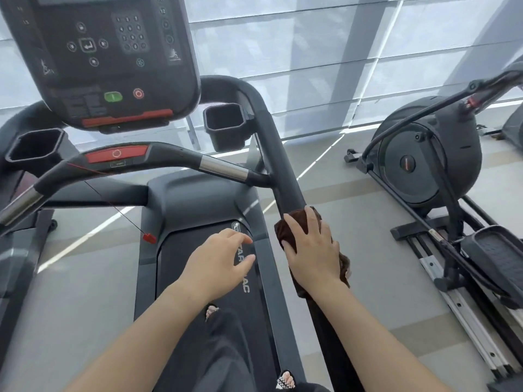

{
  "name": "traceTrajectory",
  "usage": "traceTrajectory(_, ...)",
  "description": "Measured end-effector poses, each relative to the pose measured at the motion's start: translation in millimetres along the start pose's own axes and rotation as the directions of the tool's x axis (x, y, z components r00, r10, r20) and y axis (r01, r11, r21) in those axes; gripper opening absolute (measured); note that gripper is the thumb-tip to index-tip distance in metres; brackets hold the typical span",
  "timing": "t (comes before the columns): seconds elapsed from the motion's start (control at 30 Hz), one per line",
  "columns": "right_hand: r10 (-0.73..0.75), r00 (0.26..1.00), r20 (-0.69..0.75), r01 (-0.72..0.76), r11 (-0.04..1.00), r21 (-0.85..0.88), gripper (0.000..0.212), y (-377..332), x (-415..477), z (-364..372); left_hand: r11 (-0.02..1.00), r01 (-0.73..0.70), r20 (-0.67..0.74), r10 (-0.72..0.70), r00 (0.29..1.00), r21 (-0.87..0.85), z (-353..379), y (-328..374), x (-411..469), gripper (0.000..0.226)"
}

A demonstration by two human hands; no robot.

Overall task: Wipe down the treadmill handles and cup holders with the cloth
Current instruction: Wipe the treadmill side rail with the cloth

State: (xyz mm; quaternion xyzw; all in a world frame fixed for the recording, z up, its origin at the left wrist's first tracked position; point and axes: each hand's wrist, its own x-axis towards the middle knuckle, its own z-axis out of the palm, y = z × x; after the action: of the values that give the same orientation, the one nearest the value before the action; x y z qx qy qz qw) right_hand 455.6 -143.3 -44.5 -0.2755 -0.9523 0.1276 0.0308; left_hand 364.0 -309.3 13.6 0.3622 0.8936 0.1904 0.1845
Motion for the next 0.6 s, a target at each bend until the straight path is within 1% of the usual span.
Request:
traceTrajectory(0.1, -0.003, 1.0, -0.007, 0.003, 0.995, -0.1, 0.051, -16.1, 39.6, 5.7, 0.998, -0.059, -0.008, 0.059, 0.998, 0.003, -12.7, -14.9, 32.6, 0.032)
traceTrajectory(0.2, 0.012, 1.0, 0.002, -0.011, 0.987, -0.162, 0.052, -31.1, 77.5, 10.0, 0.99, -0.13, -0.021, 0.131, 0.991, 0.061, -32.1, -34.6, 69.5, 0.031)
traceTrajectory(0.3, 0.041, 0.999, -0.015, -0.043, 0.986, -0.164, 0.052, -40.7, 115.4, 11.3, 0.973, -0.188, -0.071, 0.198, 0.978, 0.135, -57.4, -59.8, 109.1, 0.029)
traceTrajectory(0.43, 0.083, 0.996, -0.044, -0.088, 0.989, -0.117, 0.048, -50.0, 158.8, 9.4, 0.93, -0.262, -0.138, 0.304, 0.943, 0.257, -92.4, -92.7, 162.4, 0.024)
traceTrajectory(0.53, 0.123, 0.99, -0.072, -0.13, 0.987, -0.099, 0.048, -54.6, 175.2, 9.0, 0.921, -0.279, -0.149, 0.327, 0.933, 0.272, -111.0, -115.5, 195.2, 0.024)
traceTrajectory(0.6, 0.137, 0.987, -0.085, -0.146, 0.983, -0.109, 0.048, -57.1, 177.9, 9.3, 0.913, -0.271, -0.116, 0.317, 0.941, 0.304, -117.5, -133.9, 213.5, 0.025)
